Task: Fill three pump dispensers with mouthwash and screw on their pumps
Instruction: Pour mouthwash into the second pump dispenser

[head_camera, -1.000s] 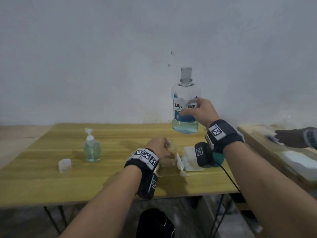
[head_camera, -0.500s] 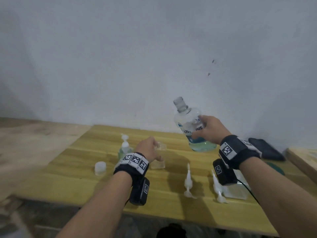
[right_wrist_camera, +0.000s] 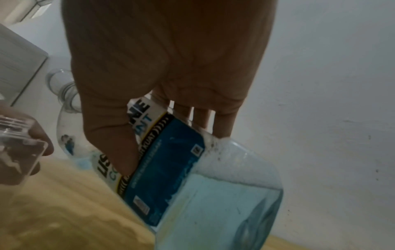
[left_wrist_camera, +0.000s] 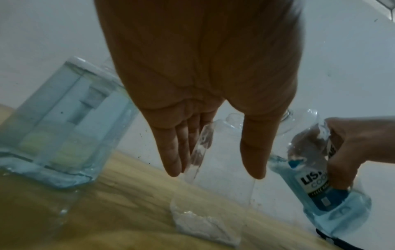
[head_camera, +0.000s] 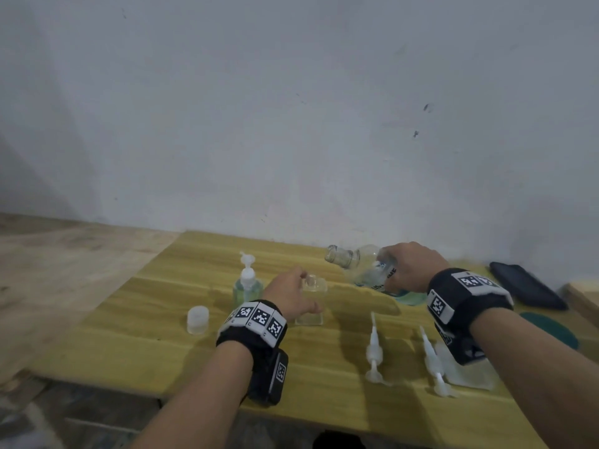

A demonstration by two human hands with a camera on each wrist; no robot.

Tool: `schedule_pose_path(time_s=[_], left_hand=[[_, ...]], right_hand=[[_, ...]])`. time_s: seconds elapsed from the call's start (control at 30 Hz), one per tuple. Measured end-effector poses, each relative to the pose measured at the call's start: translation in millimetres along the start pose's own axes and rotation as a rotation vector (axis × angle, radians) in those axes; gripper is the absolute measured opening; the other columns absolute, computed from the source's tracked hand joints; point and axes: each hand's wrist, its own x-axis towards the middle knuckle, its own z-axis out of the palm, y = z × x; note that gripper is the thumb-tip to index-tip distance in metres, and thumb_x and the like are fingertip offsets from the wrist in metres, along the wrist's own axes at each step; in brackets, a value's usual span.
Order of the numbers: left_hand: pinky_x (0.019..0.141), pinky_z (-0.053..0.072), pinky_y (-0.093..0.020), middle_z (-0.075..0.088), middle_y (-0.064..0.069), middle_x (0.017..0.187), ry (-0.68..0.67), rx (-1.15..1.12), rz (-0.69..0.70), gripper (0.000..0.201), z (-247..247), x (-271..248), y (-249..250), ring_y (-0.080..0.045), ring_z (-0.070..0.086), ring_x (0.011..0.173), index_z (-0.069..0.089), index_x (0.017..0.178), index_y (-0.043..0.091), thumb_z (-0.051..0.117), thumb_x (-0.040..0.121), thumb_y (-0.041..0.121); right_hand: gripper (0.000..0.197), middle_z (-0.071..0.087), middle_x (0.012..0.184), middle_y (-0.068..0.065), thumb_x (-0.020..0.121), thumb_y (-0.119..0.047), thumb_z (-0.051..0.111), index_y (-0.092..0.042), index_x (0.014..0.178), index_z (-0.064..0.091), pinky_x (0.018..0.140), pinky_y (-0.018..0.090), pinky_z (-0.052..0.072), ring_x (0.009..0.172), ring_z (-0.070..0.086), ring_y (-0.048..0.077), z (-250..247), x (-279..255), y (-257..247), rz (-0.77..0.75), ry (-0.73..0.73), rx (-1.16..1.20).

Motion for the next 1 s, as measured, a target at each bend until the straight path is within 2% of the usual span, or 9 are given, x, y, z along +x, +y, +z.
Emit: schedule_pose_path(time_s=[0.17,0.27,0.33,0.43,0.63,0.83,1.0], left_hand=[[0.085,0.05,-0.029,0.058,0.0,0.123,0.02,0.009,0.002,0.061,-4,-3,-7,-0.018,0.058,0.105,0.049,0.129,0.015,0.08,0.078,0.024],[0.079,0.051,-0.026,0.062,0.0,0.112,0.041,-0.006,0.015,0.049,-5,-4,-10,-0.017,0.062,0.098,0.054,0.12,0.016,0.079,0.078,0.016],[0.081,0.055,-0.03,0.064,-0.001,0.107,0.051,-0.035,0.017,0.042,-5,-4,-11,-0.018,0.065,0.093,0.057,0.114,0.015,0.079,0.077,0.013],[0.085,0.057,-0.037,0.064,0.0,0.104,0.049,-0.075,0.009,0.041,-6,-5,-12,-0.02,0.065,0.092,0.059,0.111,0.015,0.08,0.076,0.013],[0.083,0.056,-0.034,0.062,0.002,0.098,0.048,-0.087,0.019,0.035,-4,-2,-16,-0.018,0.064,0.087,0.059,0.104,0.016,0.08,0.076,0.012],[0.085,0.056,-0.042,0.064,0.001,0.094,0.047,-0.073,0.024,0.032,-5,0,-18,-0.02,0.064,0.085,0.06,0.094,0.015,0.083,0.073,0.015],[0.085,0.056,-0.043,0.063,0.002,0.092,0.05,-0.086,0.028,0.031,-6,1,-17,-0.019,0.062,0.08,0.06,0.091,0.014,0.084,0.071,0.014]], right_hand=[[0.053,0.062,0.094,-0.009,0.061,-0.019,0.069,-0.032,0.111,0.061,0.06,0.025,0.046,0.081,0.061,0.015,6,2,-6,-0.026,-0.033,-0.063],[0.047,0.062,0.092,-0.009,0.063,-0.019,0.067,-0.031,0.108,0.06,0.06,0.025,0.044,0.08,0.06,0.015,8,4,-12,-0.042,-0.039,-0.1],[0.044,0.06,0.092,-0.009,0.067,-0.021,0.067,-0.032,0.109,0.06,0.064,0.027,0.046,0.082,0.059,0.016,8,4,-15,-0.051,-0.026,-0.131],[0.044,0.059,0.095,-0.008,0.07,-0.023,0.066,-0.033,0.113,0.06,0.071,0.03,0.05,0.086,0.059,0.017,5,4,-17,-0.058,-0.014,-0.168],[0.039,0.058,0.09,-0.007,0.074,-0.028,0.067,-0.032,0.112,0.061,0.068,0.029,0.047,0.082,0.057,0.018,2,3,-14,-0.081,0.02,-0.22],[0.037,0.055,0.088,-0.01,0.075,-0.03,0.065,-0.033,0.111,0.06,0.067,0.028,0.042,0.081,0.054,0.017,0,6,-14,-0.111,0.034,-0.256],[0.03,0.054,0.081,-0.011,0.075,-0.029,0.063,-0.031,0.105,0.062,0.065,0.028,0.041,0.079,0.056,0.017,-3,6,-15,-0.128,0.054,-0.279]])
